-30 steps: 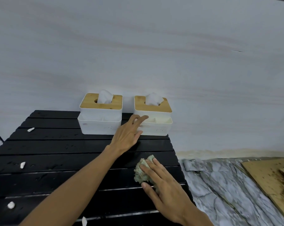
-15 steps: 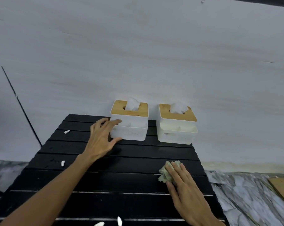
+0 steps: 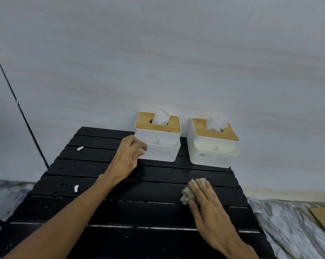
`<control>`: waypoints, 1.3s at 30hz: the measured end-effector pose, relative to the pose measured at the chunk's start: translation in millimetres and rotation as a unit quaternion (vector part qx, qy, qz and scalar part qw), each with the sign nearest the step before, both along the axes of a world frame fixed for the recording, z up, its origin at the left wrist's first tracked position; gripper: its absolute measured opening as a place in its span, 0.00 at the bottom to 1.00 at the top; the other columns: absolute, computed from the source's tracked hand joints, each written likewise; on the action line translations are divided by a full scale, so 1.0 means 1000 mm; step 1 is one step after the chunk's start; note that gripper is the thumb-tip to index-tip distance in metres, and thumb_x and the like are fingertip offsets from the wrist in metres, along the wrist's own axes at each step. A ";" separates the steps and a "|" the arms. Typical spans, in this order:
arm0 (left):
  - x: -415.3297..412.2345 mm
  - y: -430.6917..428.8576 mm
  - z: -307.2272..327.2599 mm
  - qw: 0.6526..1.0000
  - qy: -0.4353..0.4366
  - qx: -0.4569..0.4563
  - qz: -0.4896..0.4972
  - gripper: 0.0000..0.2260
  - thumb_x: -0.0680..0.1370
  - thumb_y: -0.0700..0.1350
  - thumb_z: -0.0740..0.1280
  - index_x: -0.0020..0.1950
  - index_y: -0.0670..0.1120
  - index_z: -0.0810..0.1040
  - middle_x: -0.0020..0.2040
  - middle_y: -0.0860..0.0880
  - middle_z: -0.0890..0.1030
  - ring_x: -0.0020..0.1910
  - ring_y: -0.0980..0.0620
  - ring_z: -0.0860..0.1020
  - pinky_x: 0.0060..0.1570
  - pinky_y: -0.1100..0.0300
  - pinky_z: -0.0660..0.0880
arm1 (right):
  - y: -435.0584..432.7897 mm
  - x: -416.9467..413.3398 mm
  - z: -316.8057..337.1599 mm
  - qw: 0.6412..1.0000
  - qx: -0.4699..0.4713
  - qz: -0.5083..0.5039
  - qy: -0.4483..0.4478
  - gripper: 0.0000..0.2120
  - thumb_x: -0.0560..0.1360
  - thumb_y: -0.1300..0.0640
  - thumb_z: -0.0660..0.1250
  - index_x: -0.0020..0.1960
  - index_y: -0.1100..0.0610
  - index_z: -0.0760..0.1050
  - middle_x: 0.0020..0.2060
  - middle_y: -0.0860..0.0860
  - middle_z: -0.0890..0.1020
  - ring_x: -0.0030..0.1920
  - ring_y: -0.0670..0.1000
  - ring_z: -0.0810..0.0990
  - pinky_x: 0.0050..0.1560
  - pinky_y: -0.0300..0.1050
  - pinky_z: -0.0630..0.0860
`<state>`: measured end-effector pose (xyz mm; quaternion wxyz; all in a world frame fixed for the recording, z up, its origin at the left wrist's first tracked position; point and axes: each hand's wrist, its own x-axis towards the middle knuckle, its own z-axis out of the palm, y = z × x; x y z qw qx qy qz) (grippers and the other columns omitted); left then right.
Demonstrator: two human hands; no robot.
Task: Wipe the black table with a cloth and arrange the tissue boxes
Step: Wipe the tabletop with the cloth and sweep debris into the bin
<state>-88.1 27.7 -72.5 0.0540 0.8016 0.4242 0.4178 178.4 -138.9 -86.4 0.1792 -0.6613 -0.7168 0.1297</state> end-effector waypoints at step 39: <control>-0.111 -0.031 0.129 0.996 -0.089 0.018 0.024 0.12 0.75 0.34 0.70 0.55 0.48 0.80 0.53 0.47 0.72 0.58 0.47 0.75 0.57 0.48 0.78 | 0.228 -0.126 -0.006 0.996 0.071 -0.049 0.010 0.13 0.81 0.62 0.58 0.61 0.68 0.73 0.60 0.64 0.74 0.63 0.64 0.71 0.66 0.60 0.69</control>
